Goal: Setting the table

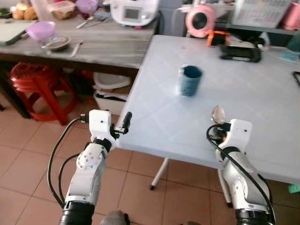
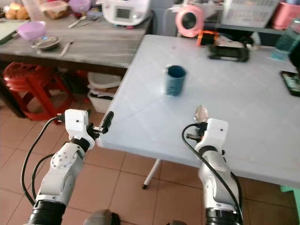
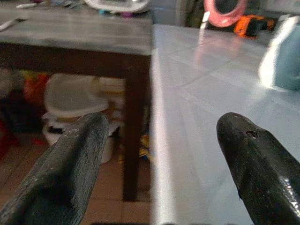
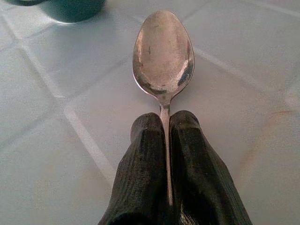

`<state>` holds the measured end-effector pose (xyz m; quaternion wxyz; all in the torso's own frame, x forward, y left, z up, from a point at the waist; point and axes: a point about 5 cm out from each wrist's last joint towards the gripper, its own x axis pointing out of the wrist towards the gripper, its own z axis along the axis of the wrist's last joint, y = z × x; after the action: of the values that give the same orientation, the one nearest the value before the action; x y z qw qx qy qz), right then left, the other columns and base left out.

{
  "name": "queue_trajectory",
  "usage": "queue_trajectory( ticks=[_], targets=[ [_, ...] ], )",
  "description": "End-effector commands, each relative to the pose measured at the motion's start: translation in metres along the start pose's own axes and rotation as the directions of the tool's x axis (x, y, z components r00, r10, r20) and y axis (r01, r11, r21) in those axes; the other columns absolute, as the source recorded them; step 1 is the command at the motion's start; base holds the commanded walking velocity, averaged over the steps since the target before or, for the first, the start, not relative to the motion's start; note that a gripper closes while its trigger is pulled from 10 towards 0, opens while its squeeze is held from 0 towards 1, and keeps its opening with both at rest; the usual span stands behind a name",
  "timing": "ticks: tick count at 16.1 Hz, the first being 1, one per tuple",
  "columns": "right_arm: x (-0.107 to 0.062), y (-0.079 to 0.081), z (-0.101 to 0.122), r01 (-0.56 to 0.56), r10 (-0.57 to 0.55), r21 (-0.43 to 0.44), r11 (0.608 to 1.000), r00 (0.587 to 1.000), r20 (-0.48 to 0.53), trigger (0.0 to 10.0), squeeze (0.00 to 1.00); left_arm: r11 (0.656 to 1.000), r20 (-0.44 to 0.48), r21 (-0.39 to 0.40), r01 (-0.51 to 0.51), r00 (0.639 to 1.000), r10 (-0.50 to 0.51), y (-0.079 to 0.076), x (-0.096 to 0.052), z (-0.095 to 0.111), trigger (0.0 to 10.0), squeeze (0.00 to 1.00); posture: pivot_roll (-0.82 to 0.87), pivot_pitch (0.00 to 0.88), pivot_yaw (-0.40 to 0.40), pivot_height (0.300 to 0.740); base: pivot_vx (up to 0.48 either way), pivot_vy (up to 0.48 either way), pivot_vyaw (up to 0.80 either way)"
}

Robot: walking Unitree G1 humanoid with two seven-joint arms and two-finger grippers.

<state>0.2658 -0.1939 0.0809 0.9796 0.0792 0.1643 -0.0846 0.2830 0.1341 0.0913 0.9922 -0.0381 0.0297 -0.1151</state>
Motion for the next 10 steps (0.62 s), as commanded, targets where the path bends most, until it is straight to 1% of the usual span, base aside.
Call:
queue_trajectory(
  ticks=[1, 3, 5, 7, 9, 10],
  targets=[
    [0.0024, 0.0024, -0.0034, 0.013, -0.012, 0.004, 1.0, 1.0, -0.014, 10.0, 0.0, 1.0, 0.007, 0.004, -0.018, 1.0, 0.018, 0.0042, 0.0008, 0.0006, 10.0, 0.0, -0.05, 0.0, 0.002, 0.74, 0.0, 0.469, 0.0],
    [0.0049, -0.0001, -0.003, 0.05, -0.051, -0.036, 0.998, 0.999, -0.008, 10.0, 0.0, 1.0, 0.015, 0.006, -0.017, 1.0, 0.016, 0.0039, 0.0013, 0.0006, 10.0, 0.0, -0.05, 0.0, 0.002, 0.74, 0.0, 0.469, 0.0],
    [0.0046, 0.0004, -0.0058, 0.064, -0.064, -0.005, 0.998, 0.998, -0.017, 10.0, 0.0, 1.0, 0.029, 0.008, -0.026, 0.999, 0.026, 0.0042, 0.001, 0.0011, 10.0, 0.0, -0.05, 0.0, 0.004, 0.74, 0.0, 0.469, 0.0],
    [0.005, 0.0028, -0.0069, 0.075, -0.075, -0.063, 0.995, 0.997, -0.003, 10.0, 0.0, 1.0, 0.035, 0.012, -0.023, 0.999, 0.023, 0.0038, 0.0011, 0.001, 10.0, 0.0, -0.05, 0.0, 0.006, 0.74, 0.0, 0.467, 0.0],
    [0.0049, 0.0081, -0.0083, 0.039, -0.04, -0.04, 0.998, 0.999, -0.012, 10.0, 0.0, 1.0, 0.043, 0.011, -0.015, 0.999, 0.014, 0.0024, 0.0021, 0.0014, 10.0, 0.0, -0.05, 0.0, 0.008, 0.74, 0.0, 0.463, 0.0],
    [0.0056, 0.0083, -0.0058, 0.04, -0.04, -0.036, 0.999, 0.999, 0.003, 10.0, 0.0, 1.0, 0.055, 0.012, 0.003, 0.998, -0.004, 0.0002, 0.0032, 0.0034, 10.0, 0.0, -0.05, 0.0, 0.01, 0.74, 0.0, 0.442, 0.0]
  ],
)
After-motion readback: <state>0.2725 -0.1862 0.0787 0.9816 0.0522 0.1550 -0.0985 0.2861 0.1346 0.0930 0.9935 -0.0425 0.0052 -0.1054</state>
